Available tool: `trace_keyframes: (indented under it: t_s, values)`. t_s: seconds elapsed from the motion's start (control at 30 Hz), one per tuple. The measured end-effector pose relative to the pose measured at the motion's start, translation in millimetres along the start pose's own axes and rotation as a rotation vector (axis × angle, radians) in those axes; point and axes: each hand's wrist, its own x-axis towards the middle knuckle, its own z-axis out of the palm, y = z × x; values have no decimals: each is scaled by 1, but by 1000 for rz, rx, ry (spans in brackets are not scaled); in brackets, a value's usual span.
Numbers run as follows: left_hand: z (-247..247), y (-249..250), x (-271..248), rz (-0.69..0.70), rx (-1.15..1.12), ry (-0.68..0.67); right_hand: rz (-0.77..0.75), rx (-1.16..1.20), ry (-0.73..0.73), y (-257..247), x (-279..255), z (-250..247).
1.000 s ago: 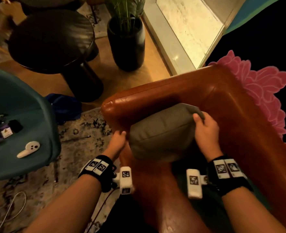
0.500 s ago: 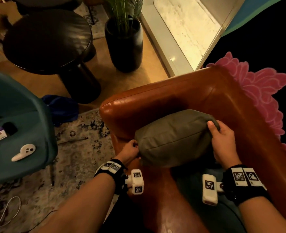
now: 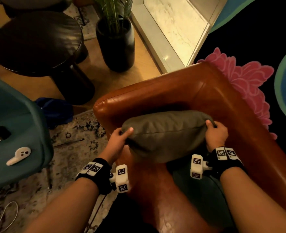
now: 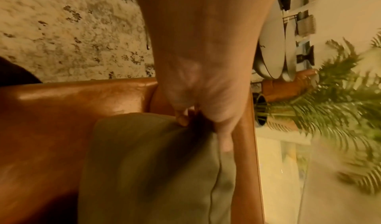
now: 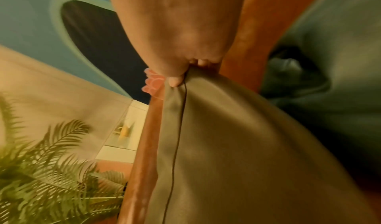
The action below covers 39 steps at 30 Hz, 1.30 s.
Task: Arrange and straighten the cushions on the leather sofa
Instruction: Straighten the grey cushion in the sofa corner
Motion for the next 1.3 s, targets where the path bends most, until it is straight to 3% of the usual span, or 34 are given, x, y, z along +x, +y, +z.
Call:
trace_keyframes:
  t_s: [0.17,0.27,0.37,0.47,0.53,0.6,0.63,0.67,0.7,0.73,0.77,0.8,0.83,0.93,1.03,1.13,1.2,1.23,1.3]
  values:
    - [-10,13,-13,286,405,171,-13,17,59,10,3,-14]
    - [0,24,-14,329,494,295,-49,115,130,-7,-3,-6]
    - [-15,37,-14,360,577,267,-138,179,13,-9,-5,-9]
    - [-35,47,-7,357,634,267,6,177,-120,7,2,-10]
    - [-36,48,-4,351,641,420,78,170,-169,11,-5,3]
    - [-21,50,-5,494,856,658,43,161,-151,-2,-18,13]
    - [-1,48,-10,653,962,661,14,142,-145,-9,-28,16]
    - [28,44,-15,823,1006,536,-21,121,-151,-15,-38,19]
    - [65,39,-19,965,987,299,-76,101,-172,-20,-49,23]
    - [103,32,-26,1008,989,54,-143,97,-217,-25,-60,27]
    - [138,25,-31,1001,1002,-120,-180,124,-269,-29,-71,31]
    - [162,17,-32,959,1016,-203,-180,186,-315,-29,-78,33]
    - [173,11,-24,928,1047,-205,-144,273,-340,-28,-78,38]
    - [130,-11,10,920,1412,-20,79,558,-301,-1,-63,21]
    - [41,-24,37,742,1611,193,184,581,-320,15,-46,4]
    - [-32,-21,25,342,1519,399,155,495,-334,10,-39,11]
    - [-54,-11,10,103,1325,413,178,482,-243,2,-38,23]
    - [-57,-9,8,102,1251,396,160,452,-184,-4,-40,28]
    - [-50,2,0,248,1080,402,-4,273,-172,-17,-47,31]
